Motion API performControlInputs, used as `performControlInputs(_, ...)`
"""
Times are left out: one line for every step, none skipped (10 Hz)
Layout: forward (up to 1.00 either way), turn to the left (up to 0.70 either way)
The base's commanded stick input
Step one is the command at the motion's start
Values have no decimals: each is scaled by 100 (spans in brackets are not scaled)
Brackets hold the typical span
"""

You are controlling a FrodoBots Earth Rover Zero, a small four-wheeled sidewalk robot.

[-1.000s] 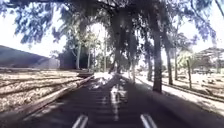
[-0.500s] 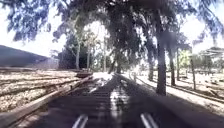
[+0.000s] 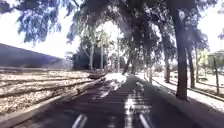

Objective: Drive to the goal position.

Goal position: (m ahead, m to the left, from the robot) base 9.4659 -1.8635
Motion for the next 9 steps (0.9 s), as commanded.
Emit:
performControlInputs(100, 0)
performControlInputs(100, 0)
performControlInputs(100, 2)
performControlInputs(100, 6)
performControlInputs(100, 0)
performControlInputs(100, 0)
performControlInputs(100, 0)
performControlInputs(100, 0)
performControlInputs(100, 0)
